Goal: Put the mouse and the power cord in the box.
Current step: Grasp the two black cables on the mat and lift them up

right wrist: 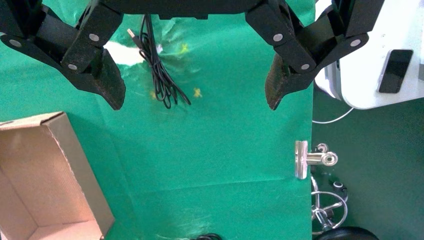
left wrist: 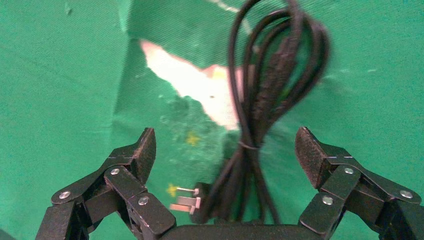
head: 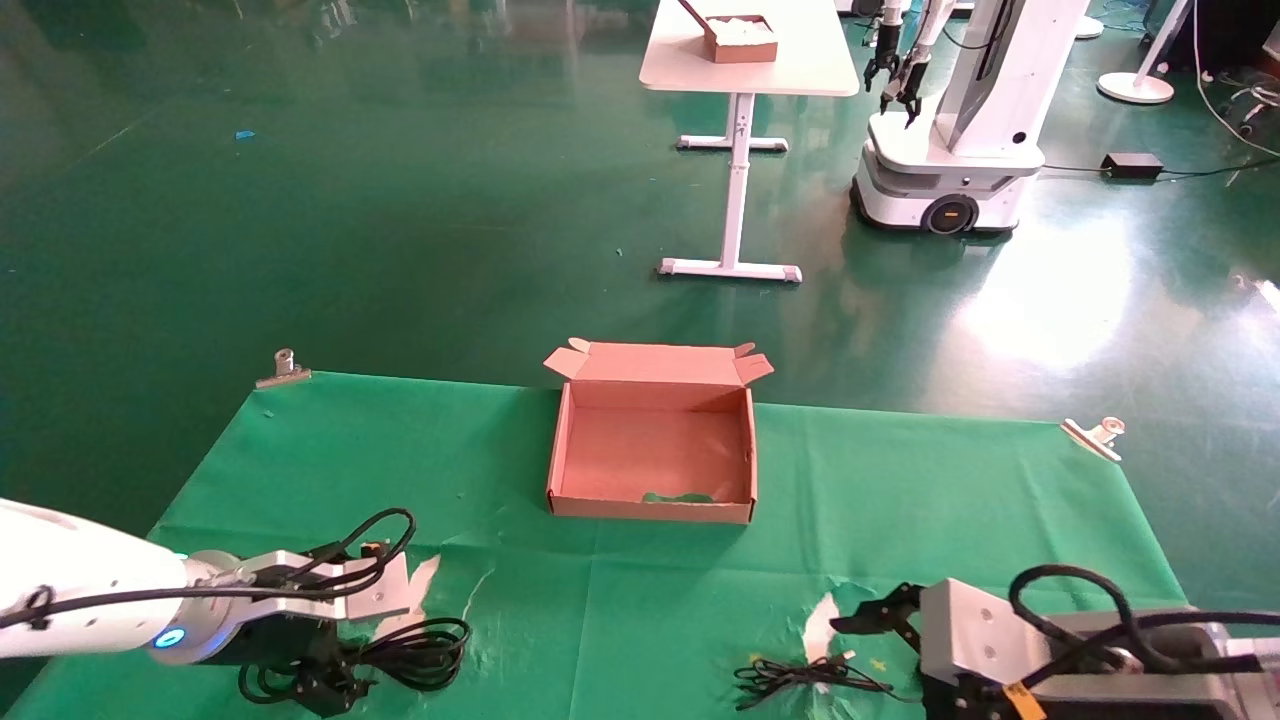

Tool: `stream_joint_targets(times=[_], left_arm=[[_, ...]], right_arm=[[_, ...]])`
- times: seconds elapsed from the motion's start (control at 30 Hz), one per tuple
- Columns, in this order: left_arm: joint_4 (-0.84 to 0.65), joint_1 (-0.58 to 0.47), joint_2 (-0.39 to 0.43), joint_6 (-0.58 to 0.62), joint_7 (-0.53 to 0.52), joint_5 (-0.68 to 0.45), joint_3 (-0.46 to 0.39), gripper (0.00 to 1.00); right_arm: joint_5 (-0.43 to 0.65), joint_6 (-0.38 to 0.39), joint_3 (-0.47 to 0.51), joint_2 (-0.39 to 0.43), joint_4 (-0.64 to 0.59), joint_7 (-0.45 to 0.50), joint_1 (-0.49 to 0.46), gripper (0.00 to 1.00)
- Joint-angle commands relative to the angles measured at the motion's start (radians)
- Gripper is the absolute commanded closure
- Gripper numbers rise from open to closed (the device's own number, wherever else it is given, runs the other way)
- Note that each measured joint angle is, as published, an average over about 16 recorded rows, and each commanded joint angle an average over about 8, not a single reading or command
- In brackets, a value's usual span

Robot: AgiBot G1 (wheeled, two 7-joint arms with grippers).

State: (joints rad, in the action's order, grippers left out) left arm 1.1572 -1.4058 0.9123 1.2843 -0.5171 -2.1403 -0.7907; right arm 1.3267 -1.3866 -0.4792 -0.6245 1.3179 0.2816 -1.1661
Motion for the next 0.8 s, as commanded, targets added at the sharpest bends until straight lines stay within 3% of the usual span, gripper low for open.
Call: stream_joint_targets(times=[0.03, 0.4, 0.8], left_arm=[[-0.039, -0.003, 0.023, -0.016, 0.002, -0.033, -0.013, 0.0], [-0.098, -0.011, 0.044, -0.042, 0.008, -0.069, -0.023, 0.0], [-0.155, -0.014, 0.047, -0.046, 0.038, -0.016, -0.006, 0.0]], right_arm=[[0.001, 0.002, 0.001, 0.004, -0.001, 0.004, 0.002, 0.0], [0.012, 0.009, -0.003, 0.012, 0.007, 0.006, 0.016, 0.0], [0.07, 0.005, -0.022, 0.004, 0.014, 0.016, -0.015, 0.0]])
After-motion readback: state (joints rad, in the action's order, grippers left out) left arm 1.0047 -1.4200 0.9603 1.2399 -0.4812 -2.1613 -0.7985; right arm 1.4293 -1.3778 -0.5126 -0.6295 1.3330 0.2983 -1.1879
